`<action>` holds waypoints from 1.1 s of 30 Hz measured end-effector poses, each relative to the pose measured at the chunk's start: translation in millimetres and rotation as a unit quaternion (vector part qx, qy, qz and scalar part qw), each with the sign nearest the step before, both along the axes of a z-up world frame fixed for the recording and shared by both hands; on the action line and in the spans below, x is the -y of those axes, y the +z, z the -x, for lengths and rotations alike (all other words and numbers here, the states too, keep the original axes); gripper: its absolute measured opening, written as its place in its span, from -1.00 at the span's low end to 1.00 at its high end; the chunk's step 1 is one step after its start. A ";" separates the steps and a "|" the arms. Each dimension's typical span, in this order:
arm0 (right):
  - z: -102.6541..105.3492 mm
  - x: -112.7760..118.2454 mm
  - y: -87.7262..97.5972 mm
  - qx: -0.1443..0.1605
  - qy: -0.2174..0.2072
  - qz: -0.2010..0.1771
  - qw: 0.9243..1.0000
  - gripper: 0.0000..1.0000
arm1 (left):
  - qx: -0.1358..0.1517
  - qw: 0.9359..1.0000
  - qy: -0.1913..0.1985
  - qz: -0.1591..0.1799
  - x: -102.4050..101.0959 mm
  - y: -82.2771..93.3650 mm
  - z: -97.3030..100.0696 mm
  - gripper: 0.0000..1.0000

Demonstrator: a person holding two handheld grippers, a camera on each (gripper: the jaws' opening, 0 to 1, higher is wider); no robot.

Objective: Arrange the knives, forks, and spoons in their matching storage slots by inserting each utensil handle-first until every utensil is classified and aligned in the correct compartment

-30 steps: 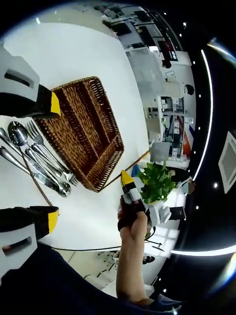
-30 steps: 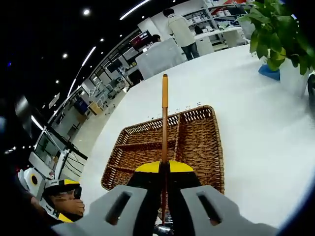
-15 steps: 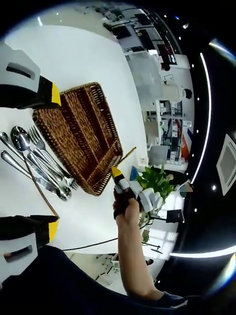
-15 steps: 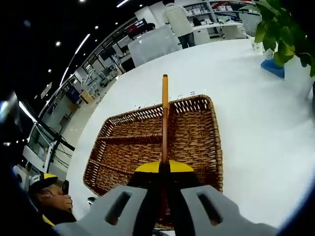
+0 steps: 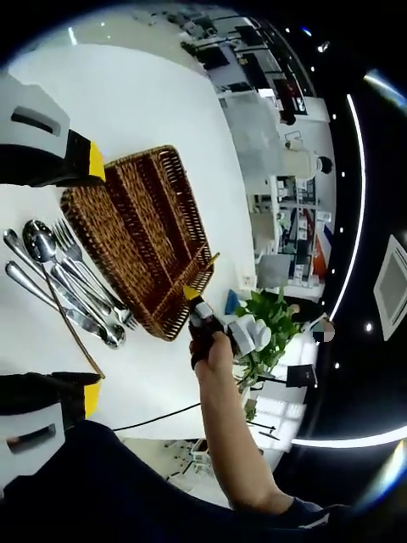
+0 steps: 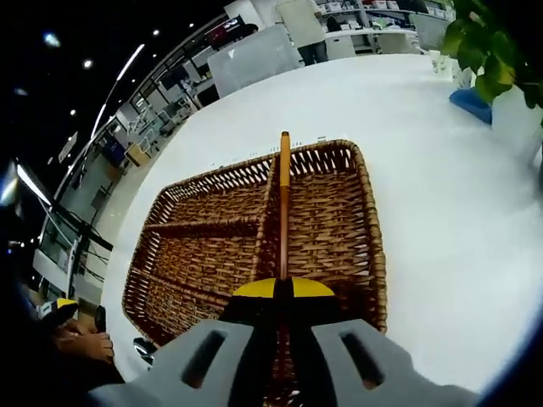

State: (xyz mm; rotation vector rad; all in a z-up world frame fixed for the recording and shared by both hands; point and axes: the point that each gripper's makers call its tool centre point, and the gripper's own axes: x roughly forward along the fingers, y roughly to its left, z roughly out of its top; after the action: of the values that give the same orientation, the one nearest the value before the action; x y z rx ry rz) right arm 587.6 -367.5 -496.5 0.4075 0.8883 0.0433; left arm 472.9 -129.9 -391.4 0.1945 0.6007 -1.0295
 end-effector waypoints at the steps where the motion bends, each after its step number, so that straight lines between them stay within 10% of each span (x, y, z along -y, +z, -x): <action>1: 0.1 -0.5 -2.9 -0.004 0.000 0.002 1.000 -0.98 | 0.000 1.000 0.001 0.000 -0.5 -0.3 -0.3 0.89; 33: 4.2 0.1 -32.0 -0.074 -0.019 0.022 0.997 -0.94 | 0.005 1.000 -0.010 -0.017 1.4 -1.4 -4.7 0.89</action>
State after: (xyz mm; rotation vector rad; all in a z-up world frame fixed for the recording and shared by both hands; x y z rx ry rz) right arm 583.3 -367.6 -528.5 0.3904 1.0264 -0.0416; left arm 477.6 -131.2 -392.9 0.2360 0.6088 -1.0380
